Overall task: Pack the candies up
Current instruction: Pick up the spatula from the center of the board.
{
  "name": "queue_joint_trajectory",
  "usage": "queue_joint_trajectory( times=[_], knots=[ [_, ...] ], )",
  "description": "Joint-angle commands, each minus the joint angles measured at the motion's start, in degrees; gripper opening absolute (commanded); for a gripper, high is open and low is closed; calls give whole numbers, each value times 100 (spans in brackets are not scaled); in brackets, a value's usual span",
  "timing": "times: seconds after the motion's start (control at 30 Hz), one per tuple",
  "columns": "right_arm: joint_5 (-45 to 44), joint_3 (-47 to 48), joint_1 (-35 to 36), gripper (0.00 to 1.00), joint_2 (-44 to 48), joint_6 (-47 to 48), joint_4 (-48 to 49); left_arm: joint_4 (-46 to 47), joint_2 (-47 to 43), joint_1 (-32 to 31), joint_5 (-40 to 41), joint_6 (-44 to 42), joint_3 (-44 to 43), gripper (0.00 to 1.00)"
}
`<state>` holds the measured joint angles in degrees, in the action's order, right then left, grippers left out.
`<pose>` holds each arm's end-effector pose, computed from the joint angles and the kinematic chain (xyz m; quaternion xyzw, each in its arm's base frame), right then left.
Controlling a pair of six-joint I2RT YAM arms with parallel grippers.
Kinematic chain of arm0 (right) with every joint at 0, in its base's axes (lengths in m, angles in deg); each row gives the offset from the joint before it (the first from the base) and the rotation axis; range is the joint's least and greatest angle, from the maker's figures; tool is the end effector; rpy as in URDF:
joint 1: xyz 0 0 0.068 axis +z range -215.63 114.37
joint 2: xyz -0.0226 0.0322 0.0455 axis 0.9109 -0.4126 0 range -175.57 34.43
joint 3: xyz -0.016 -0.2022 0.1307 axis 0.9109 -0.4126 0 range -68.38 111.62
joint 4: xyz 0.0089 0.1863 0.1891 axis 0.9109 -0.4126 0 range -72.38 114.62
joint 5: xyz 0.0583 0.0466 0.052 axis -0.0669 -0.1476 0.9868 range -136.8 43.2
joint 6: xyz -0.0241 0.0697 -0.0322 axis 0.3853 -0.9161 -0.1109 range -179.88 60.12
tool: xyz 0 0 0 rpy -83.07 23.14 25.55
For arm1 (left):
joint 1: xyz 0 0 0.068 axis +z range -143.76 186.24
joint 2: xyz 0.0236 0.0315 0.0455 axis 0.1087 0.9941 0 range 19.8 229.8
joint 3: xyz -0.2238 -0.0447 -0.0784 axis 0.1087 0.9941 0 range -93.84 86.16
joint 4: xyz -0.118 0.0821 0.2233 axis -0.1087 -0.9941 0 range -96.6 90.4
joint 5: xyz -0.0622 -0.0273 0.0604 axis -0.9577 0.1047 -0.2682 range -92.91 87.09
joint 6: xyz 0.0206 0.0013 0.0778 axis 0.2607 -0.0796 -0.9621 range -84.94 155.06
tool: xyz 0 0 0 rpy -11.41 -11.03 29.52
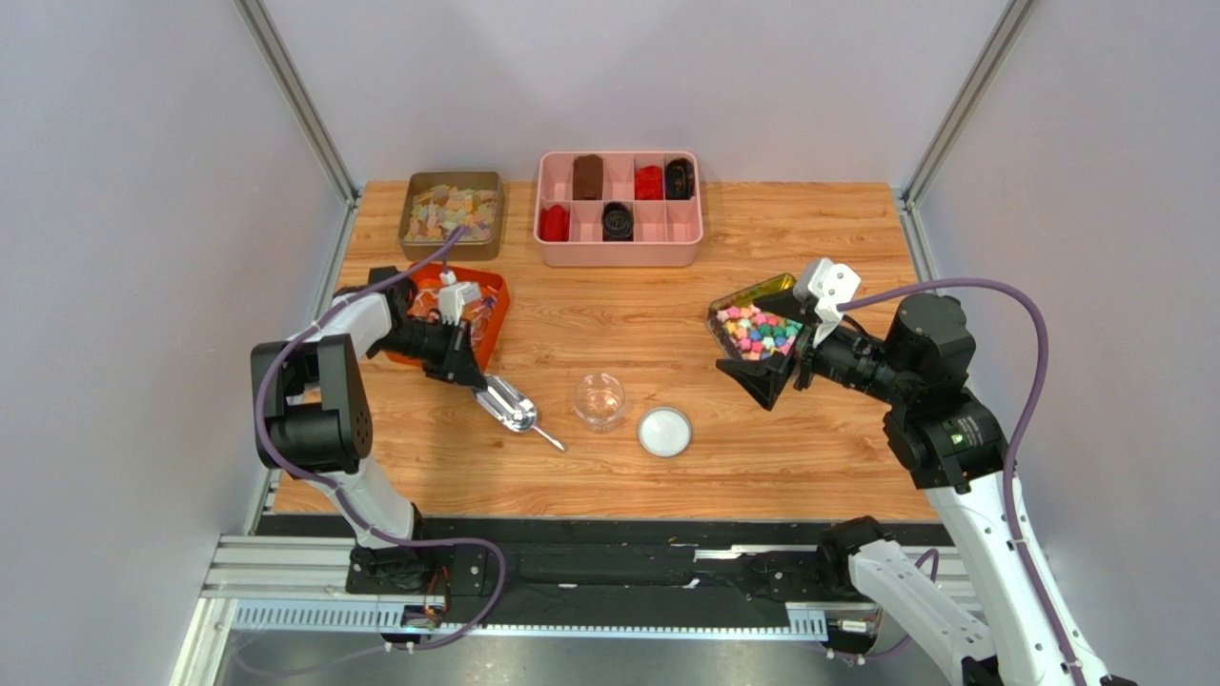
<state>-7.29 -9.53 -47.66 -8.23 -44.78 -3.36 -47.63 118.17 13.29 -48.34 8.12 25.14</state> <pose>0.1745 0.1030 0.3713 -0.4122 0.6394 0.2771 0.5869 0.3021 -0.0126 0.1163 0.1745 0.9052 -0.3581 0.1482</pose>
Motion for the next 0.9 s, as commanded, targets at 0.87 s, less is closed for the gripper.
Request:
queue_joint_trajectory(
  times=[0.87],
  knots=[
    [-3649,1428,2629,98,-1614,1373,-834,-1507,-2199,-72,-1713,408,-1913,0]
  ],
)
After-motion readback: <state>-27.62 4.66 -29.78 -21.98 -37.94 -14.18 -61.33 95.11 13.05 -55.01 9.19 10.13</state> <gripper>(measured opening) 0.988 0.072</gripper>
